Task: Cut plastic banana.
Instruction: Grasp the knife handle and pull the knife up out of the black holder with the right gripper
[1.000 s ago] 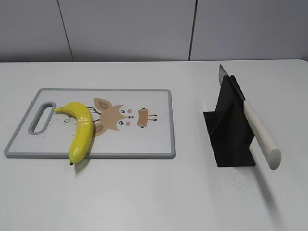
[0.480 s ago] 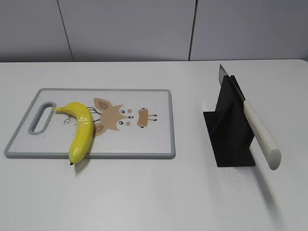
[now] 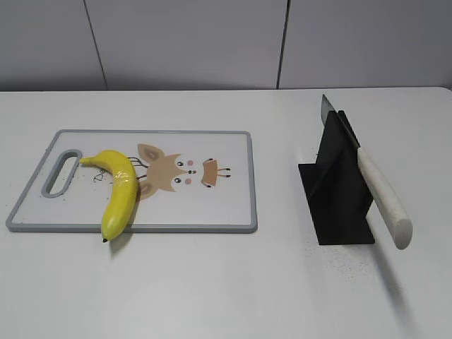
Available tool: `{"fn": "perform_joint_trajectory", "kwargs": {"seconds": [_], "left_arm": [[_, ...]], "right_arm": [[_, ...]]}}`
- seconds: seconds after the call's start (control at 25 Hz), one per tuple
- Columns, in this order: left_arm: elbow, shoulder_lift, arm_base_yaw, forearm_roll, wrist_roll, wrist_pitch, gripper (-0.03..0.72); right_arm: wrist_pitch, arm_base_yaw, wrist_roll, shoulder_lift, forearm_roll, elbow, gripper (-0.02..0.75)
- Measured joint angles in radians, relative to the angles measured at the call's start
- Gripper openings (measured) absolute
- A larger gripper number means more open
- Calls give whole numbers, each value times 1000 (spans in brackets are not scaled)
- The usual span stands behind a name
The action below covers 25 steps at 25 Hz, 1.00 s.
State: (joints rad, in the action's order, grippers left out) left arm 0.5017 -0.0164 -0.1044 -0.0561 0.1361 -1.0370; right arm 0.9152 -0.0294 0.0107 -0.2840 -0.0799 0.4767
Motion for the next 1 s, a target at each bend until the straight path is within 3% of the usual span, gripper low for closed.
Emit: {"fn": "perform_joint_trajectory", "kwargs": {"seconds": [0.2, 0.52, 1.0], "left_arm": [[0, 0, 0, 0, 0, 0, 529], [0, 0, 0, 0, 0, 0, 525], [0, 0, 0, 0, 0, 0, 522]], "right_arm": [[36, 0, -11, -178, -18, 73, 558], [257, 0, -11, -476, -23, 263, 556], [276, 0, -22, -835, -129, 491, 512]]}}
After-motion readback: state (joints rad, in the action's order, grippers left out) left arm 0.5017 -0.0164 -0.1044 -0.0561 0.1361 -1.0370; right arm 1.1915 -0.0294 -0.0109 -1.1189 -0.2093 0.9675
